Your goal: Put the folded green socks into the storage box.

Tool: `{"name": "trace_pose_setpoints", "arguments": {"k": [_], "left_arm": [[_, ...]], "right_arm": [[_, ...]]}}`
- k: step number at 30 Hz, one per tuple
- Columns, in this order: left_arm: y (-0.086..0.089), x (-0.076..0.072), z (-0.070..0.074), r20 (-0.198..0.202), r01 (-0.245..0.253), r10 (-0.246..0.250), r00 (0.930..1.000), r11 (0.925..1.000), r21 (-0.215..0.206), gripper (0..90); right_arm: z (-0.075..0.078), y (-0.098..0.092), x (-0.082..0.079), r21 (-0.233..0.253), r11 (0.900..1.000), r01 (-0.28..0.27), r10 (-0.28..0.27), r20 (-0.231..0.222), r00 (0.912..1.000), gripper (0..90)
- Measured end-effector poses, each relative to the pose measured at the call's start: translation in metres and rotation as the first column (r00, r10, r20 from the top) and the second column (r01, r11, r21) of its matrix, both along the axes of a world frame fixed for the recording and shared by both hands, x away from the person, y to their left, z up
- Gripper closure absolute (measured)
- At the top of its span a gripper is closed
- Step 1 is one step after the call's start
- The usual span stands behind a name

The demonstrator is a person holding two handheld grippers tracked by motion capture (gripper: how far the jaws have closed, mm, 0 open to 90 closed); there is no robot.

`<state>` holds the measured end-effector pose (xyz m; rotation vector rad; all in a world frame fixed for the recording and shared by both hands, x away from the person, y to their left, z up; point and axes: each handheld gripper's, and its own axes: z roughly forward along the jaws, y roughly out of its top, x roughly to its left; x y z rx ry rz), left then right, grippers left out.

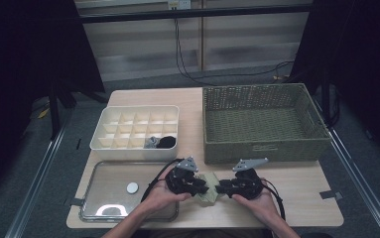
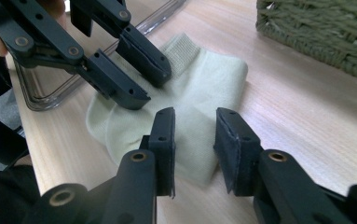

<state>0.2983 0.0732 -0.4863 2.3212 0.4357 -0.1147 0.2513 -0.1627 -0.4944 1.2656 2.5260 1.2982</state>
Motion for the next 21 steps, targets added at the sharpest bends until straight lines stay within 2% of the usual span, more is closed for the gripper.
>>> {"name": "trace_pose_setpoints", "arguments": {"k": [2, 3, 4, 5, 6, 9, 11, 12, 13, 15, 17, 21], "left_arm": [[0.000, 0.000, -0.003, -0.012, 0.006, -0.006, 0.9999, 0.9999, -0.015, 70.5], [0.000, 0.001, -0.003, -0.008, 0.011, -0.011, 0.9999, 0.9999, 0.001, 70.8], [-0.001, 0.000, -0.003, 0.004, -0.005, 0.005, 1.0000, 1.0000, 0.007, 71.3], [-0.002, 0.000, -0.005, -0.007, -0.002, 0.001, 1.0000, 0.9998, -0.021, 71.4], [-0.001, 0.000, -0.004, 0.003, 0.007, -0.007, 1.0000, 1.0000, -0.004, 71.5], [-0.002, -0.003, -0.005, 0.018, -0.004, 0.004, 0.9998, 0.9999, -0.010, 71.8], [-0.002, -0.003, -0.006, 0.014, -0.016, 0.016, 0.9998, 0.9998, -0.015, 72.7], [-0.001, -0.002, -0.006, 0.009, -0.007, 0.007, 0.9999, 1.0000, -0.005, 73.2], [-0.001, -0.001, -0.007, 0.007, -0.008, 0.008, 0.9999, 0.9998, -0.016, 73.5], [0.000, 0.000, -0.007, -0.013, -0.008, 0.008, 0.9999, 0.9998, -0.016, 73.5], [-0.001, -0.001, -0.007, -0.007, -0.015, 0.014, 0.9999, 0.9995, -0.028, 73.9], [-0.003, -0.001, -0.006, 0.011, -0.008, 0.008, 0.9999, 1.0000, -0.005, 74.9]], "right_arm": [[-0.003, 0.000, 0.001, -0.013, 1.000, 0.009, -0.009, -0.003, 1.0000, 63.8], [-0.004, 0.000, 0.002, -0.020, 1.000, 0.013, -0.013, -0.008, 0.9999, 62.2], [-0.006, 0.001, 0.003, -0.036, 0.999, 0.014, -0.014, -0.008, 0.9999, 60.9], [-0.007, 0.000, 0.003, -0.030, 0.999, 0.014, -0.014, -0.011, 0.9998, 61.0], [-0.007, 0.000, 0.004, -0.029, 0.999, 0.013, -0.013, -0.011, 0.9999, 60.7], [-0.007, 0.001, 0.003, -0.021, 1.000, 0.012, -0.012, -0.008, 0.9999, 60.5], [-0.008, 0.002, 0.003, -0.014, 1.000, 0.007, -0.007, -0.012, 0.9999, 62.7], [-0.008, 0.002, 0.003, -0.008, 1.000, 0.007, -0.007, -0.016, 0.9998, 64.7], [-0.009, 0.003, 0.004, 0.000, 1.000, 0.005, -0.005, -0.020, 0.9998, 66.3], [-0.010, 0.005, 0.004, 0.009, 1.000, -0.004, 0.004, -0.020, 0.9998, 68.4], [-0.011, 0.006, 0.006, 0.023, 1.000, 0.000, 0.000, -0.031, 0.9995, 73.1], [-0.011, 0.005, 0.008, 0.049, 0.999, 0.005, -0.003, -0.047, 0.9989, 82.4]]}}
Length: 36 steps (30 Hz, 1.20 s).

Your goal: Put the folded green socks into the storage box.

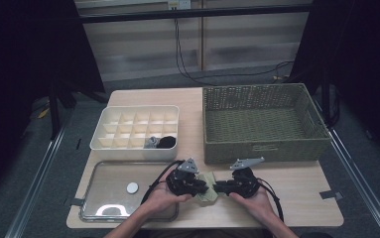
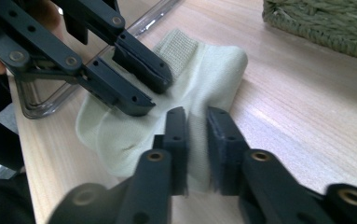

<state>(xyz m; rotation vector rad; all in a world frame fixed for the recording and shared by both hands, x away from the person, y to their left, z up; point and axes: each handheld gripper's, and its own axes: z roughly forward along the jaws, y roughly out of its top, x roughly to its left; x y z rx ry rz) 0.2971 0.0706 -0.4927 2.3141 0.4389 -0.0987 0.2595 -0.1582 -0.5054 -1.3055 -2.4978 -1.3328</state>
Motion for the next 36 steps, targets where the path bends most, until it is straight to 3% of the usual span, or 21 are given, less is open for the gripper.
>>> {"name": "trace_pose_setpoints", "arguments": {"k": [7, 8, 10, 16, 17, 21, 26, 27, 30, 36], "left_arm": [[-0.003, 0.000, -0.001, 0.007, -0.008, 0.008, 0.9999, 1.0000, -0.003, 76.8], [-0.005, 0.000, -0.003, 0.010, -0.015, 0.016, 0.9998, 0.9996, -0.023, 77.4], [-0.005, 0.001, -0.001, 0.011, -0.009, 0.009, 0.9999, 0.9999, 0.006, 77.6], [-0.012, 0.000, -0.002, -0.006, -0.032, 0.032, 0.9995, 0.9993, -0.020, 77.8], [-0.013, -0.001, -0.002, 0.011, -0.023, 0.023, 0.9997, 0.9995, -0.020, 77.8], [-0.014, -0.003, 0.000, 0.018, -0.011, 0.011, 0.9998, 0.9997, -0.020, 76.8], [-0.009, -0.003, 0.005, 0.015, -0.009, 0.010, 0.9998, 0.9988, -0.049, 74.4], [-0.007, -0.003, 0.007, 0.015, -0.006, 0.007, 0.9999, 0.9994, -0.035, 73.8], [-0.001, -0.003, 0.007, 0.004, -0.027, 0.027, 0.9996, 0.9972, -0.070, 72.1], [0.017, -0.001, 0.016, 0.007, -0.051, 0.051, 0.9987, 0.9959, -0.075, 69.0]], "right_arm": [[0.012, 0.003, -0.003, 0.040, 0.999, -0.018, 0.016, 0.035, 0.9993, 85.1], [0.013, 0.004, -0.003, 0.044, 0.999, -0.022, 0.020, 0.037, 0.9991, 85.2], [0.014, 0.004, -0.003, 0.050, 0.998, -0.023, 0.021, 0.044, 0.9988, 85.3], [0.017, 0.001, -0.001, 0.071, 0.997, 0.002, -0.004, 0.040, 0.9992, 85.9], [0.018, 0.000, 0.000, 0.074, 0.997, 0.006, -0.009, 0.041, 0.9991, 86.0], [0.018, -0.008, 0.001, 0.081, 0.997, 0.016, -0.019, 0.035, 0.9992, 86.0], [0.020, -0.012, 0.001, 0.065, 0.998, 0.020, -0.023, 0.049, 0.9985, 86.0], [0.020, -0.013, 0.001, 0.067, 0.998, 0.020, -0.023, 0.050, 0.9985, 86.0], [0.021, -0.015, 0.001, 0.065, 0.998, 0.020, -0.024, 0.060, 0.9979, 86.0], [0.020, -0.018, 0.002, 0.055, 0.998, 0.021, -0.025, 0.061, 0.9979, 85.9]]}}
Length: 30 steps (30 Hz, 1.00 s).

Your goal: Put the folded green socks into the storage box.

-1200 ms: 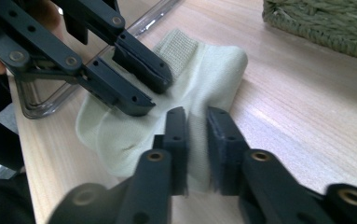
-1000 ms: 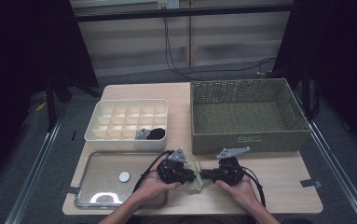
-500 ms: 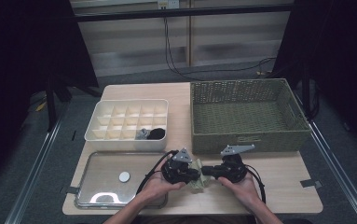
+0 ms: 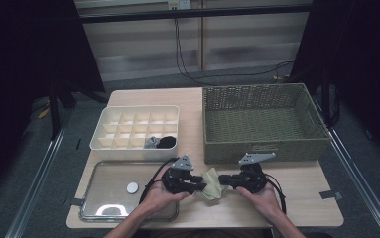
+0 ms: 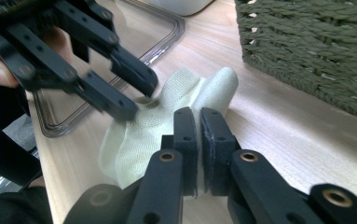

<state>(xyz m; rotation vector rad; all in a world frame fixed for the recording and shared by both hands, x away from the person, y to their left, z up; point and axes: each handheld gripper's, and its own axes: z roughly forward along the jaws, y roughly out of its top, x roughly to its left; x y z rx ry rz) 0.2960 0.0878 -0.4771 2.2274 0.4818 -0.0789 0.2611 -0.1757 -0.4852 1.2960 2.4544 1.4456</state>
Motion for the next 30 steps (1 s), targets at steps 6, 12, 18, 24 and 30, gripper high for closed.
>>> {"name": "trace_pose_setpoints", "arguments": {"k": [6, 12, 18, 24, 30], "left_arm": [[0.009, 0.001, -0.001, -0.002, 0.010, -0.010, 0.9999, 0.9999, 0.008, 69.0], [0.004, -0.003, -0.005, 0.002, 0.027, -0.027, 0.9996, 0.9993, 0.027, 67.2], [-0.002, -0.003, -0.011, 0.013, 0.029, -0.030, 0.9995, 0.9989, 0.036, 71.7], [-0.009, -0.006, -0.014, 0.017, 0.025, -0.026, 0.9995, 0.9985, 0.049, 73.5], [-0.011, -0.007, -0.015, 0.026, 0.021, -0.023, 0.9994, 0.9979, 0.060, 74.5]], "right_arm": [[-0.001, -0.004, 0.002, -0.006, 1.000, 0.008, -0.008, 0.003, 1.0000, 85.8], [0.000, -0.003, 0.002, -0.008, 1.000, 0.005, -0.005, 0.006, 1.0000, 85.7], [0.002, 0.002, 0.004, 0.001, 1.000, -0.005, 0.005, 0.017, 0.9998, 85.2], [0.005, 0.014, 0.004, 0.014, 0.999, -0.029, 0.029, 0.038, 0.9989, 84.4], [0.006, 0.020, 0.003, 0.040, 0.998, -0.038, 0.037, 0.039, 0.9986, 84.2]]}}
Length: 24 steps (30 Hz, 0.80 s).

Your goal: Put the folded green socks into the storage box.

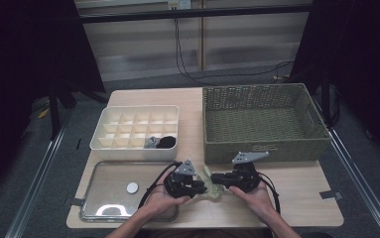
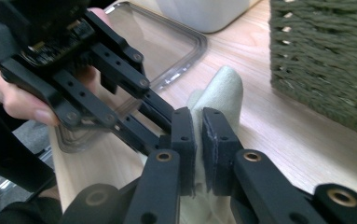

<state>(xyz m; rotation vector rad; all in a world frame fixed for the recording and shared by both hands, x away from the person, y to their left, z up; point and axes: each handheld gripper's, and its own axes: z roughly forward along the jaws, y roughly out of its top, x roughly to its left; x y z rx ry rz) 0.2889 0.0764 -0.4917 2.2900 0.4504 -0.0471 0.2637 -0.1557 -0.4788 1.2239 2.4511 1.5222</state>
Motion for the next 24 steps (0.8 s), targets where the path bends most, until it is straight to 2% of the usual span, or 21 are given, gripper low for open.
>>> {"name": "trace_pose_setpoints", "arguments": {"k": [4, 5, 6, 10, 11, 12, 15, 17, 19, 21, 22, 24], "left_arm": [[-0.004, 0.000, -0.001, 0.005, -0.005, 0.005, 1.0000, 1.0000, -0.007, 74.8], [-0.005, 0.000, -0.002, -0.002, -0.021, 0.021, 0.9998, 0.9995, -0.022, 74.8], [-0.005, 0.000, -0.001, 0.002, -0.016, 0.016, 0.9999, 0.9998, 0.007, 74.8], [-0.005, 0.000, -0.002, -0.004, -0.028, 0.028, 0.9996, 0.9995, -0.016, 74.7], [-0.004, 0.000, -0.002, -0.005, -0.026, 0.026, 0.9997, 0.9997, -0.005, 74.3], [-0.004, 0.000, -0.003, -0.006, -0.026, 0.026, 0.9997, 0.9996, -0.012, 74.3], [0.002, 0.003, -0.002, -0.026, -0.017, 0.018, 0.9995, 0.9996, 0.022, 71.9], [0.005, 0.004, -0.004, -0.036, -0.013, 0.013, 0.9993, 0.9997, 0.019, 71.6], [0.005, 0.005, -0.004, -0.038, -0.029, 0.029, 0.9989, 0.9996, 0.009, 71.4], [0.006, 0.006, -0.003, -0.043, -0.028, 0.029, 0.9987, 0.9995, 0.015, 71.3], [0.007, 0.005, -0.002, -0.038, -0.037, 0.039, 0.9985, 0.9987, 0.034, 70.9], [0.011, 0.007, 0.000, -0.035, -0.033, 0.034, 0.9988, 0.9992, 0.024, 70.8]], "right_arm": [[0.001, 0.006, -0.001, 0.018, 1.000, -0.016, 0.016, -0.003, 0.9999, 84.4], [0.002, 0.008, -0.002, 0.025, 0.999, -0.022, 0.022, -0.003, 0.9997, 84.4], [0.002, 0.010, -0.003, 0.024, 0.999, -0.027, 0.027, -0.002, 0.9996, 84.3], [-0.003, 0.012, -0.005, 0.025, 0.999, -0.038, 0.039, -0.020, 0.9991, 84.2], [-0.006, 0.013, -0.006, 0.021, 0.999, -0.041, 0.041, -0.028, 0.9988, 84.3], [-0.006, 0.013, -0.006, 0.021, 0.999, -0.041, 0.041, -0.028, 0.9988, 84.3], [-0.009, 0.014, -0.008, 0.017, 0.999, -0.045, 0.046, -0.032, 0.9984, 84.2], [-0.011, 0.016, -0.009, 0.011, 0.999, -0.051, 0.051, -0.030, 0.9982, 84.2], [-0.012, 0.017, -0.009, 0.000, 0.998, -0.056, 0.056, -0.031, 0.9980, 84.2], [-0.015, 0.017, -0.010, -0.003, 0.998, -0.057, 0.057, -0.036, 0.9977, 84.3], [-0.016, 0.017, -0.010, -0.007, 0.998, -0.059, 0.058, -0.036, 0.9976, 84.3], [-0.017, 0.018, -0.011, -0.013, 0.998, -0.058, 0.058, -0.038, 0.9976, 84.4]]}}
